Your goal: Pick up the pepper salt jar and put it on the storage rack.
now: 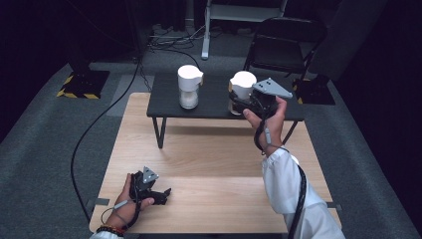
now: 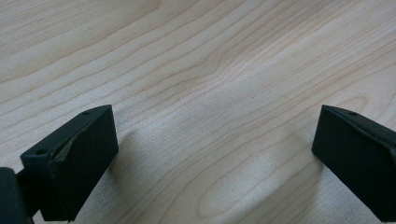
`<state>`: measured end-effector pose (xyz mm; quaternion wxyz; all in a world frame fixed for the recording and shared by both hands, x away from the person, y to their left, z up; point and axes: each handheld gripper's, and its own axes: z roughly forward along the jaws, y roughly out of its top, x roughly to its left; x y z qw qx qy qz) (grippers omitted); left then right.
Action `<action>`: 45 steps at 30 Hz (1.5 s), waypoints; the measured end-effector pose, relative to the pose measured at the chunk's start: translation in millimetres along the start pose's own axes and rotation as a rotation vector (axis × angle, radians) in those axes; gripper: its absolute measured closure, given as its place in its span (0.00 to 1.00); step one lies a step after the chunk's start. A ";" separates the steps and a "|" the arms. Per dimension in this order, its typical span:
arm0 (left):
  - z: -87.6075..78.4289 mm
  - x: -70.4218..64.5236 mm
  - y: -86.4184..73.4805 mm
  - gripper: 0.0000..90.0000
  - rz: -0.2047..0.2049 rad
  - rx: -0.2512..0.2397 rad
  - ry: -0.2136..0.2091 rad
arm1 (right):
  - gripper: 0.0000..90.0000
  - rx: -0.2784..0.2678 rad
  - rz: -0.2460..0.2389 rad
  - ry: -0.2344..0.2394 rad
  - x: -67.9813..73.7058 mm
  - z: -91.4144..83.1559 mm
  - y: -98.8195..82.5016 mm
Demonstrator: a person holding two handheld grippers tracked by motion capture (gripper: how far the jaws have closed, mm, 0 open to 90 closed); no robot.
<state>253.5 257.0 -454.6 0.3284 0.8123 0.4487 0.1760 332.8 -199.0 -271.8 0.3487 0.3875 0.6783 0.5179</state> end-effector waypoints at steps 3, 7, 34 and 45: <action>0.0 0.2 0.1 0.00 0.002 0.000 0.000 | 0.33 0.006 0.021 0.001 -3.7 7.8 -0.6; 0.0 0.2 0.0 0.00 0.001 0.000 -0.001 | 0.33 0.018 0.025 -0.018 -3.7 16.5 -0.2; 0.1 0.2 0.0 0.00 0.001 0.000 -0.001 | 0.33 0.009 0.046 -0.028 -3.8 29.3 -9.4; 0.1 0.2 -0.1 0.00 0.001 0.000 -0.001 | 0.30 0.009 0.067 -0.018 -9.0 27.3 -10.6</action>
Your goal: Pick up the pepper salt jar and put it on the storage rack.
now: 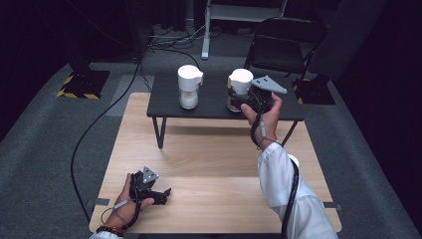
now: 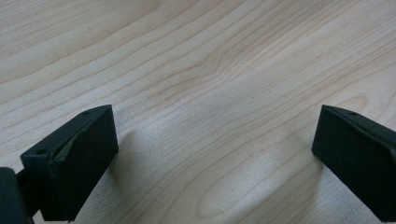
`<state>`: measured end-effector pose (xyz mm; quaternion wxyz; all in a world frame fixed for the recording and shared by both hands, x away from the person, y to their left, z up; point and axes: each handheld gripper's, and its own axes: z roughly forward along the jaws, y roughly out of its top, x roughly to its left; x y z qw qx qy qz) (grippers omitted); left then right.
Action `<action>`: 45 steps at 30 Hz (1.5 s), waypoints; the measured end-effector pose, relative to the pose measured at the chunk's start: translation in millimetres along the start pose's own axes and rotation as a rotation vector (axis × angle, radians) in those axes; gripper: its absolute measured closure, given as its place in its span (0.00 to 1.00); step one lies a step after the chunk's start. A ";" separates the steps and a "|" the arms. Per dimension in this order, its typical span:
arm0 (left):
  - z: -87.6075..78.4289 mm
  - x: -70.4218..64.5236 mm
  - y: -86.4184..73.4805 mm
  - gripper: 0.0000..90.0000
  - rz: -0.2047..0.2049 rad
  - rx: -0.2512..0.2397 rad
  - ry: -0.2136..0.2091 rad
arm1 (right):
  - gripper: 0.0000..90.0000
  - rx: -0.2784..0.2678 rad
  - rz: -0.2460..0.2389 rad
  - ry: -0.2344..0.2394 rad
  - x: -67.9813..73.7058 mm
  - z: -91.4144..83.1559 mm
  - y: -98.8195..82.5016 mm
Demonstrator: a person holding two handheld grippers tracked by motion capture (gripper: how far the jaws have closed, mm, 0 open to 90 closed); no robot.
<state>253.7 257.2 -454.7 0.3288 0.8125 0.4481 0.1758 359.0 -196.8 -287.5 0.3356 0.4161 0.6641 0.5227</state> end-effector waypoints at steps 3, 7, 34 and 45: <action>0.0 0.0 0.0 0.00 0.000 0.000 0.000 | 0.29 0.000 -0.002 0.002 -0.3 -0.4 -0.4; 0.0 -0.1 0.0 0.00 0.000 0.000 0.001 | 0.28 -0.002 -0.005 0.006 -1.4 -0.5 -1.1; 0.0 0.1 0.0 0.00 0.000 0.000 0.000 | 0.06 0.018 -0.058 -0.019 -3.0 -12.2 2.5; 0.0 0.0 0.0 0.00 0.000 0.000 0.000 | 0.03 -0.001 -0.124 0.002 -4.2 -33.1 3.7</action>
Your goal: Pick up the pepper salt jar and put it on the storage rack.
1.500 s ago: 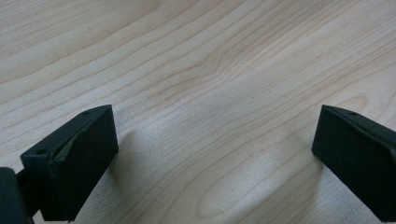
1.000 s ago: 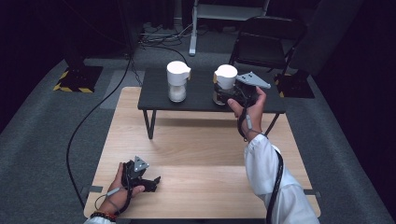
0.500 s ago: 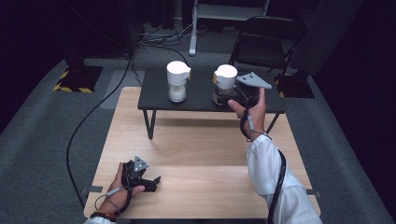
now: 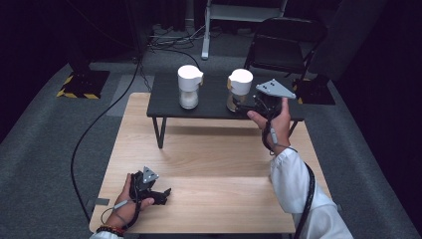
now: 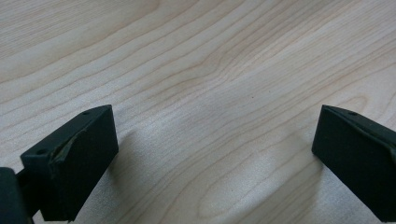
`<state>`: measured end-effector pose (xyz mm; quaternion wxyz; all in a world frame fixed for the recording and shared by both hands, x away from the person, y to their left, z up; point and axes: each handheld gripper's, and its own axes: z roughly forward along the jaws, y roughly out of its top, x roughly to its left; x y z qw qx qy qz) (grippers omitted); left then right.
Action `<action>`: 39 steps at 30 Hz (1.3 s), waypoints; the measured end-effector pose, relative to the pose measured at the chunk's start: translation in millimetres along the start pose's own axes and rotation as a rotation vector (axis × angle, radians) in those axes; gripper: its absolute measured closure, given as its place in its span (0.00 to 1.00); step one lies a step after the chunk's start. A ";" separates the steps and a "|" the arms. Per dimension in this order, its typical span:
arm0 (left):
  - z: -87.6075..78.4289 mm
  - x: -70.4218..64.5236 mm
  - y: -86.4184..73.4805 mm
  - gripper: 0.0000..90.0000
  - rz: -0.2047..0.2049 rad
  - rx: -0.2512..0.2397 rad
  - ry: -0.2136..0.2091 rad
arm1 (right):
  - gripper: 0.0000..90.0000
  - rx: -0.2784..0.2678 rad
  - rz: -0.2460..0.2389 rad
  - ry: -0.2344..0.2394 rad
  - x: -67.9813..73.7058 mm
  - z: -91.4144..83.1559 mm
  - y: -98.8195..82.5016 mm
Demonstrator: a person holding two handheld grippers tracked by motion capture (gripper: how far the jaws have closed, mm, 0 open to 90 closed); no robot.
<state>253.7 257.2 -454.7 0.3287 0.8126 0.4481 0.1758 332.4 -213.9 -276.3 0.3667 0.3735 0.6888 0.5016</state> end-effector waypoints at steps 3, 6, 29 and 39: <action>0.0 0.0 0.0 0.00 0.000 0.000 0.000 | 0.03 -0.016 -0.011 0.011 -2.3 -11.0 -3.7; 0.0 0.0 0.0 0.00 0.000 0.000 0.000 | 0.03 -0.025 -0.008 0.024 -5.1 -19.1 -6.4; 0.0 0.0 0.0 0.00 0.000 0.000 0.000 | 0.00 -0.063 -0.081 0.080 -16.1 -96.7 -38.0; 0.0 0.0 0.0 0.00 0.000 0.000 0.000 | 0.00 -0.046 -0.085 0.072 -20.6 -115.8 -56.6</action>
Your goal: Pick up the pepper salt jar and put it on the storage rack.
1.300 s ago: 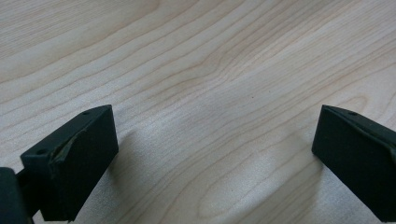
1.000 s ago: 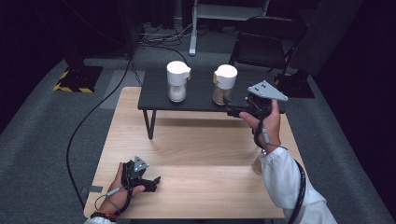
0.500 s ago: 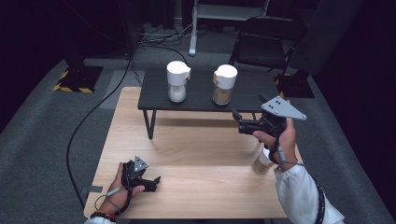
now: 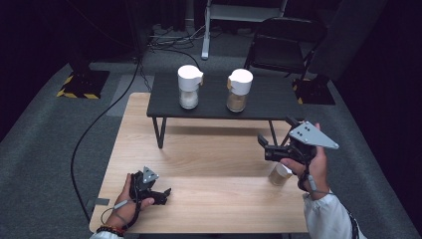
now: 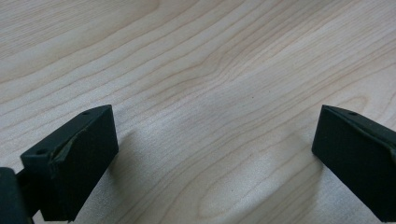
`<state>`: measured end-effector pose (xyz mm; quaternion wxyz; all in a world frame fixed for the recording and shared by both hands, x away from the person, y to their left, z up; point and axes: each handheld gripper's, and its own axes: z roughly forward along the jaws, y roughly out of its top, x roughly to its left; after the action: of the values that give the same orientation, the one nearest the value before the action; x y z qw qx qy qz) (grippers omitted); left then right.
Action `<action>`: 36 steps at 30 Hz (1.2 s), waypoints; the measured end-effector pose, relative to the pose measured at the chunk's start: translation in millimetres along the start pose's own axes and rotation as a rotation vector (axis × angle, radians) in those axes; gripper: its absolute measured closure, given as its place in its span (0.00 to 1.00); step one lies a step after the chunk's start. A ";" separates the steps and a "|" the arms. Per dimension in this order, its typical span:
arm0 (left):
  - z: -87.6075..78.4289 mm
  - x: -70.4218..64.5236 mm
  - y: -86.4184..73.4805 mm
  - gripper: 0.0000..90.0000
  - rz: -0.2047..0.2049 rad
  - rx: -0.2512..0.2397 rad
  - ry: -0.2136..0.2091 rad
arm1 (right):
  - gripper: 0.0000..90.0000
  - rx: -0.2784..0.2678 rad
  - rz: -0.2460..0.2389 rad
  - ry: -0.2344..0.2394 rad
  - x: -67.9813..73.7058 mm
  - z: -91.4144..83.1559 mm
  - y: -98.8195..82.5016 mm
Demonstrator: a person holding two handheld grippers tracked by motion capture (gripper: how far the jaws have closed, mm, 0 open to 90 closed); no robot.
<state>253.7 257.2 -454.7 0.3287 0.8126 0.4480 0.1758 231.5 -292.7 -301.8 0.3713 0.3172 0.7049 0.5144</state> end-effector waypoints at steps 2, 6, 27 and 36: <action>0.0 0.0 0.0 0.00 0.000 0.000 0.000 | 0.00 0.005 -0.002 0.002 -0.7 -4.0 -2.7; 0.0 0.0 -0.1 0.00 0.000 0.000 0.000 | 0.00 0.014 -0.012 0.000 -0.3 -10.0 -7.5; 0.0 -0.1 -0.1 0.00 -0.001 -0.001 0.000 | 0.00 0.080 -0.046 0.009 1.4 -32.9 -51.5; 0.0 -0.1 -0.1 0.00 -0.001 -0.001 0.000 | 0.00 0.092 -0.061 -0.001 3.9 -41.2 -67.8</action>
<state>253.6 257.2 -454.8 0.3290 0.8124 0.4483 0.1758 190.1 -327.9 -359.7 0.3721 0.3127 0.7370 0.4696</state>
